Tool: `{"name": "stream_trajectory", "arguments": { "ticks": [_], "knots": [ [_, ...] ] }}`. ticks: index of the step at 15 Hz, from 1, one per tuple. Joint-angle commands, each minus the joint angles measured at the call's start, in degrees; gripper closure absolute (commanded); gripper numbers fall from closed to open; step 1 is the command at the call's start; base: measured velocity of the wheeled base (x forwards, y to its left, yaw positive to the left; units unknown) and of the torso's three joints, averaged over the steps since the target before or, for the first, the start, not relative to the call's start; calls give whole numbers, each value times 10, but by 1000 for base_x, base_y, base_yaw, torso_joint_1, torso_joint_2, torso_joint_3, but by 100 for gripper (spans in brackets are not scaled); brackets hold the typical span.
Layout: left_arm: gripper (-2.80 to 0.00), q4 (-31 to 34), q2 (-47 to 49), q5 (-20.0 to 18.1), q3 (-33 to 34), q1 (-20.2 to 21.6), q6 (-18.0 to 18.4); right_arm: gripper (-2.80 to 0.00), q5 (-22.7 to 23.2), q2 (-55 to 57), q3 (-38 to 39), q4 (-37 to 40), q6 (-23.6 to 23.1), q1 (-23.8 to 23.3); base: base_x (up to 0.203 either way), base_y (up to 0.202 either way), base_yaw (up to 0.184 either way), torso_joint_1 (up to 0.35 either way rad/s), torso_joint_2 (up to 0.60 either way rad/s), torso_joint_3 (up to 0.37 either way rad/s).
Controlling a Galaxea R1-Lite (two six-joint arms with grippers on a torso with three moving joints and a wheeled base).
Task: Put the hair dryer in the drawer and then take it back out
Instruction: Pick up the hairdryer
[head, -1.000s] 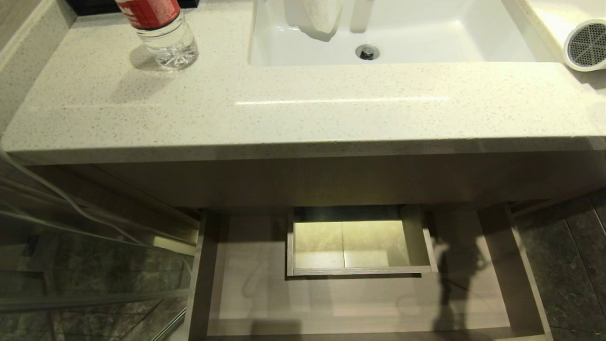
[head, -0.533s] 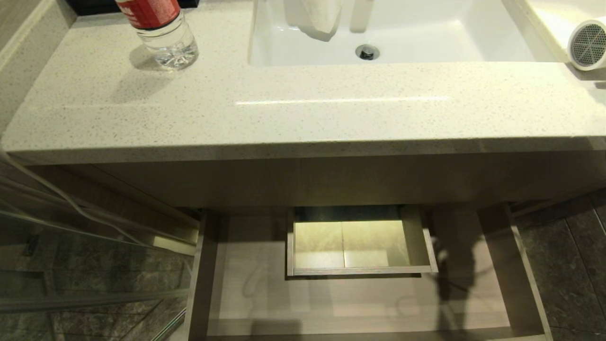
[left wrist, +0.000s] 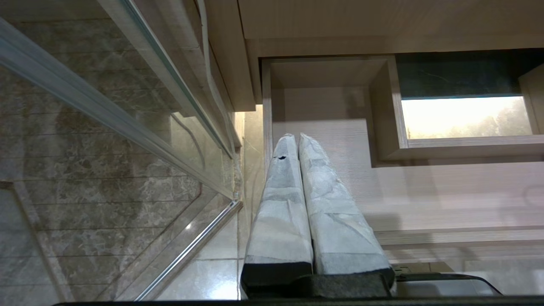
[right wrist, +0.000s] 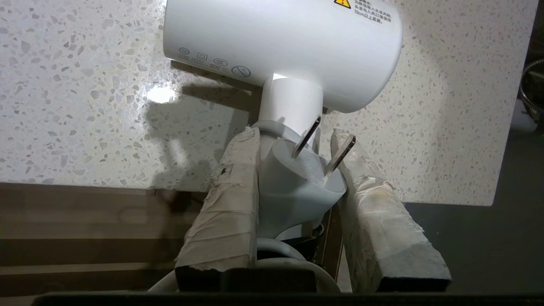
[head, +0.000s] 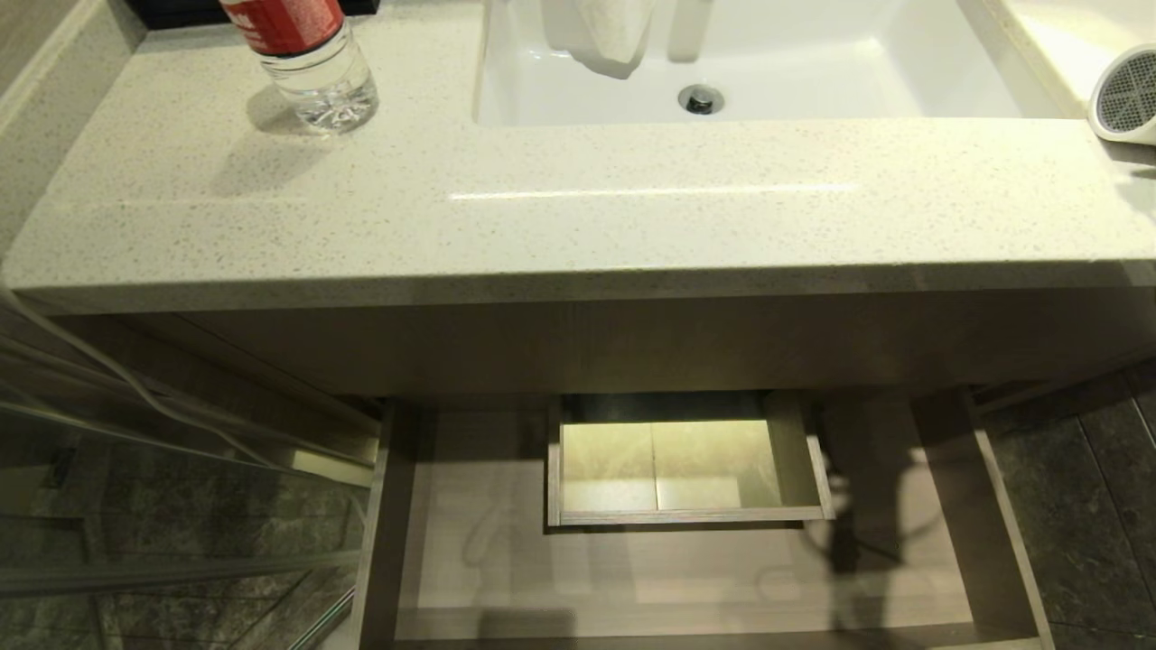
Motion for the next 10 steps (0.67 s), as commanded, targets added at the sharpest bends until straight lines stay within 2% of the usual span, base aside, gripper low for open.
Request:
{"name": "stream_trajectory", "arguments": {
  "ticks": [1, 4, 10],
  "knots": [
    [0, 0, 0, 0, 0, 0, 0, 0, 1, -17, 10, 3, -5, 0, 0, 0, 0, 0, 0, 0],
    [0, 0, 0, 0, 0, 0, 0, 0, 1, -16, -6, -3, -5, 0, 0, 0, 0, 0, 0, 0],
    [0, 0, 0, 0, 0, 0, 0, 0, 1, -30, 29, 29, -14, -1, 0, 0, 0, 0, 0, 0]
  ]
}}
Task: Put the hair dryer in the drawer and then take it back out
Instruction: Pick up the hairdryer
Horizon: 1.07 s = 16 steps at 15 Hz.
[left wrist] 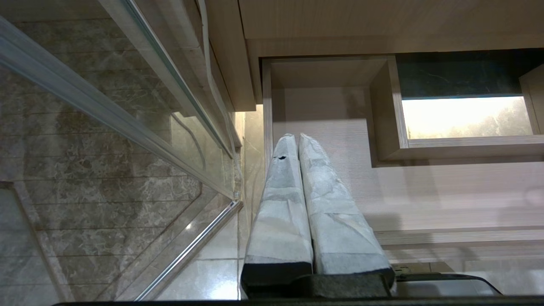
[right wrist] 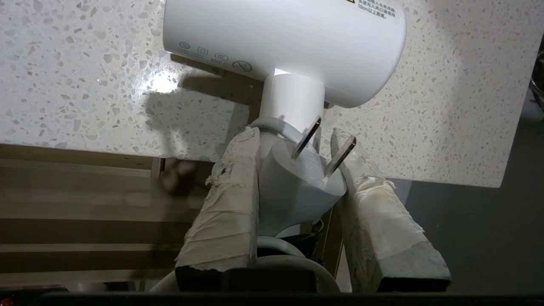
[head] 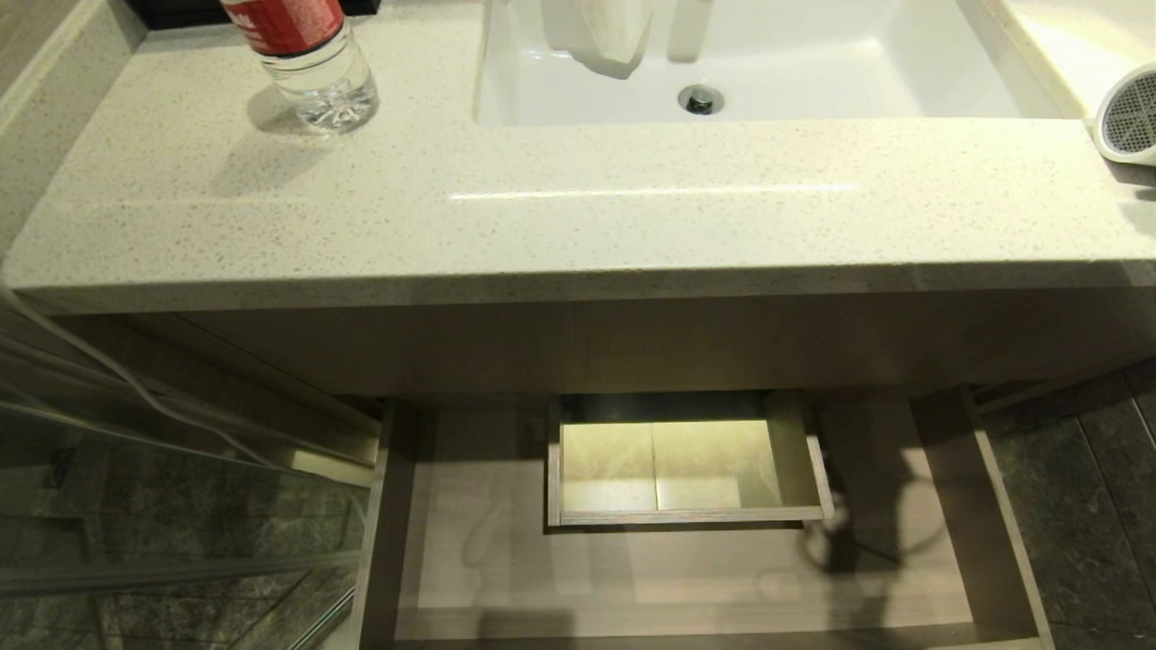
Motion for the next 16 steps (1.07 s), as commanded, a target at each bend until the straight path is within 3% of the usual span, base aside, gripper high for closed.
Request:
{"name": "stream_trajectory", "arguments": {
  "ticks": [1, 7, 16],
  "knots": [
    [0, 0, 0, 0, 0, 0, 0, 0, 0, -5, 16, 3, -7, 0, 0, 0, 0, 0, 0, 0],
    [0, 0, 0, 0, 0, 0, 0, 0, 0, 24, 27, -27, -8, 0, 0, 0, 0, 0, 0, 0],
    [0, 0, 0, 0, 0, 0, 0, 0, 0, 142, -30, -89, -8, 16, 0, 0, 0, 0, 0, 0]
  ]
}}
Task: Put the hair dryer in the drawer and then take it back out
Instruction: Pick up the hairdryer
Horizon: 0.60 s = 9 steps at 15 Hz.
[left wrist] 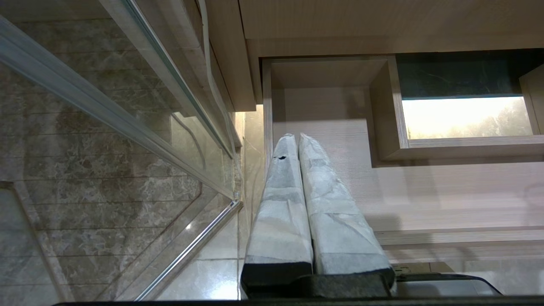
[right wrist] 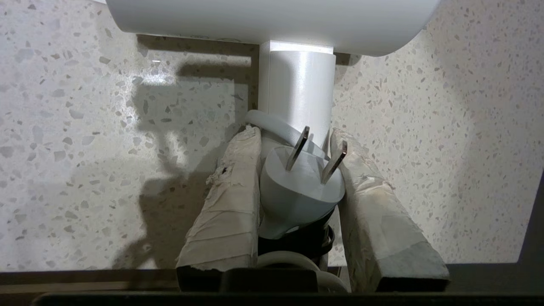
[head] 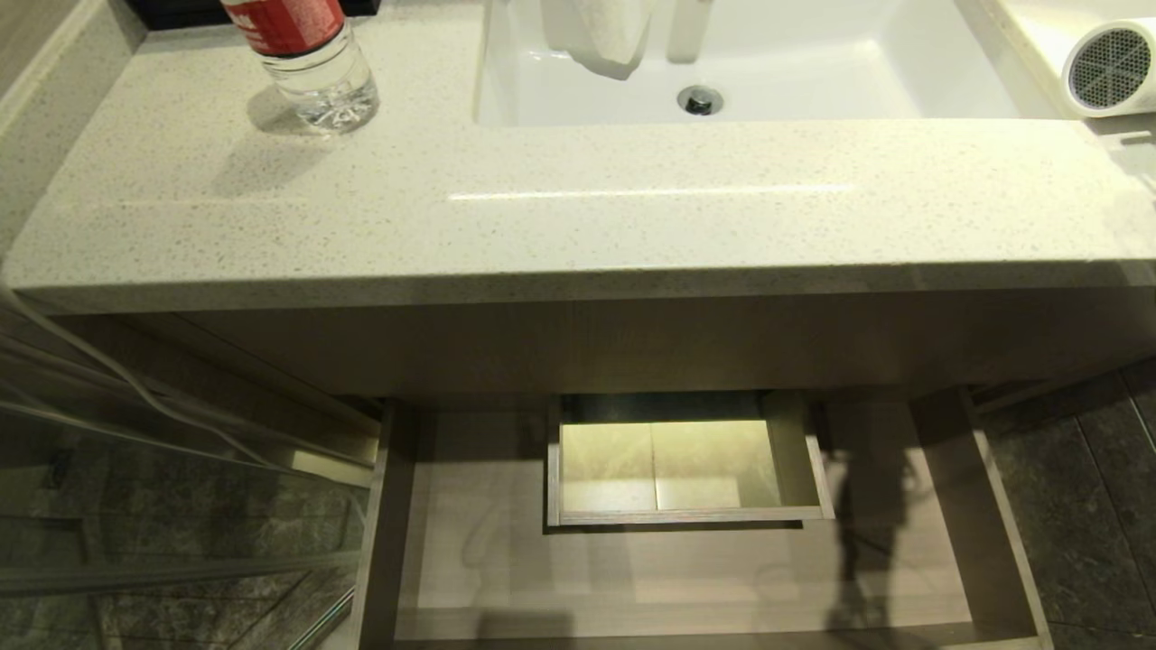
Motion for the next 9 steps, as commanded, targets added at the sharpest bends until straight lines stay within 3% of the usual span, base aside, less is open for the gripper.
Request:
{"name": "stream_trajectory", "arguments": {
  "ticks": [1, 5, 6, 7, 9],
  "knots": [
    [0, 0, 0, 0, 0, 0, 0, 0, 1, 43, -8, -13, -2, 8, 0, 0, 0, 0, 0, 0],
    [0, 0, 0, 0, 0, 0, 0, 0, -1, 59, -8, -31, -8, 14, 0, 0, 0, 0, 0, 0],
    [0, 0, 0, 0, 1, 0, 0, -195, -2, 59, -8, -31, -16, 14, 0, 0, 0, 0, 0, 0],
    [0, 0, 1, 0, 0, 0, 0, -280, -1, 58, -8, -36, -18, 15, 0, 0, 0, 0, 0, 0],
    [0, 0, 0, 0, 0, 0, 0, -280, -1, 51, -7, -34, -19, 14, 0, 0, 0, 0, 0, 0]
  ]
}}
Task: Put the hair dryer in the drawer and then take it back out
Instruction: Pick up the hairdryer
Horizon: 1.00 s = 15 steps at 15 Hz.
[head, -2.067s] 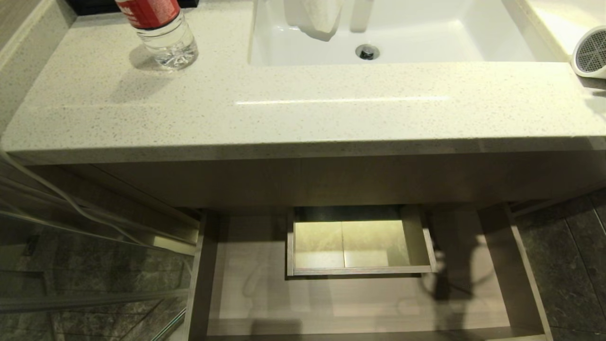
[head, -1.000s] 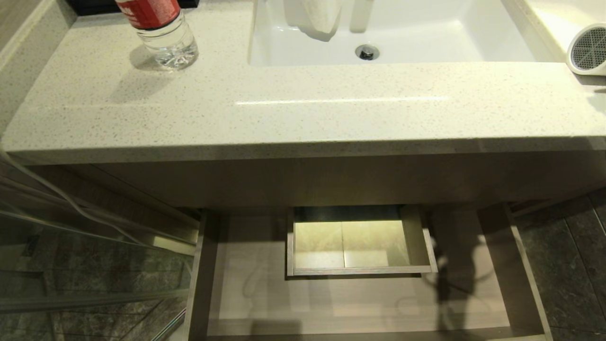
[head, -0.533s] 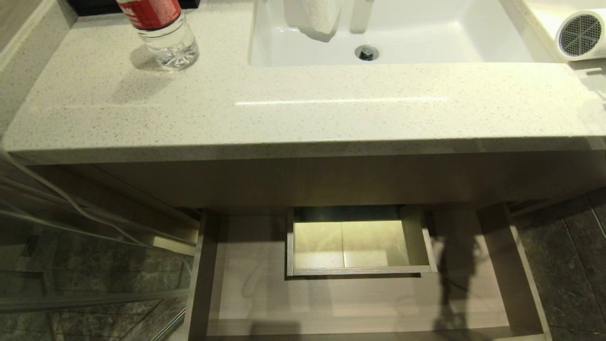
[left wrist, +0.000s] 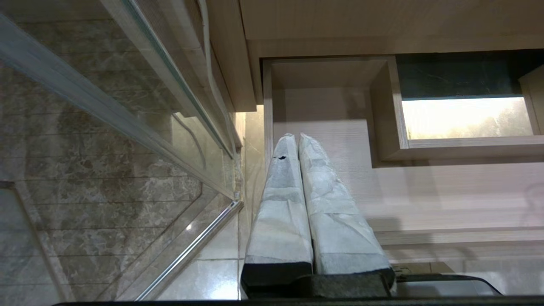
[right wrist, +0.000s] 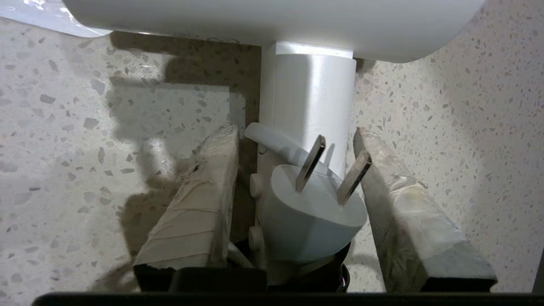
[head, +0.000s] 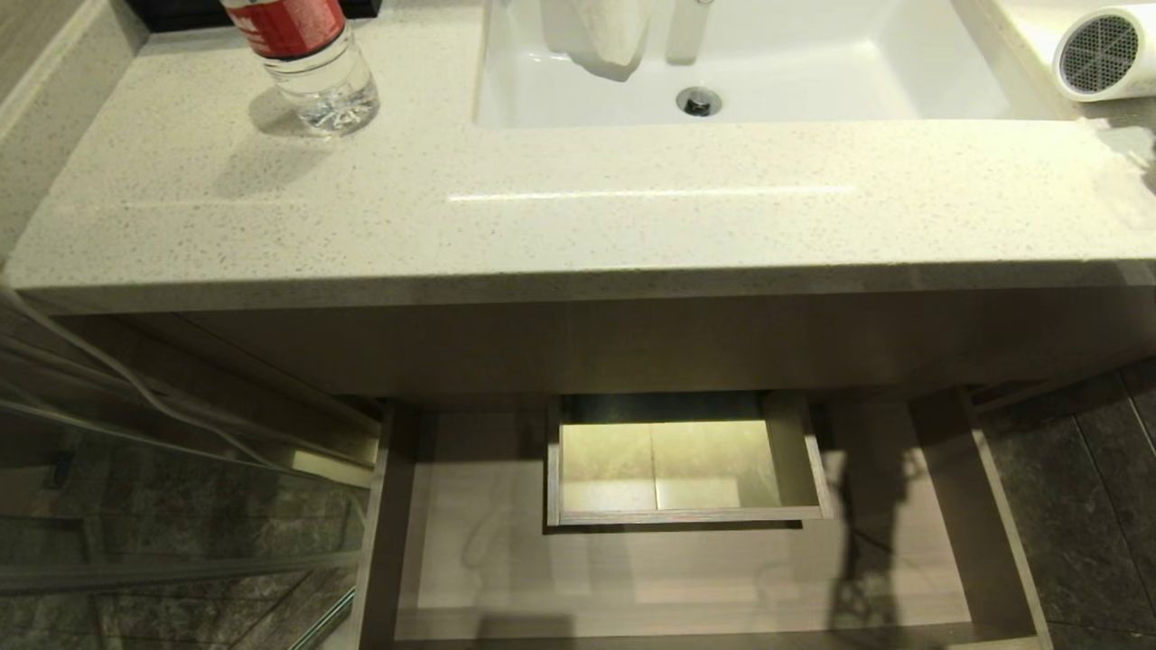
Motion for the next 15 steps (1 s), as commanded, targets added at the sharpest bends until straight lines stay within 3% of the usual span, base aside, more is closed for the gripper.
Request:
{"name": "stream_trajectory", "arguments": {
  "ticks": [1, 15],
  "knots": [
    [0, 0, 0, 0, 0, 0, 0, -280, 2, -6, 8, 4, -3, 0, 0, 0, 0, 0, 0, 0],
    [0, 0, 0, 0, 0, -1, 0, -280, 1, -111, 64, 20, -6, -6, 0, 0, 0, 0, 0, 0]
  ]
}}
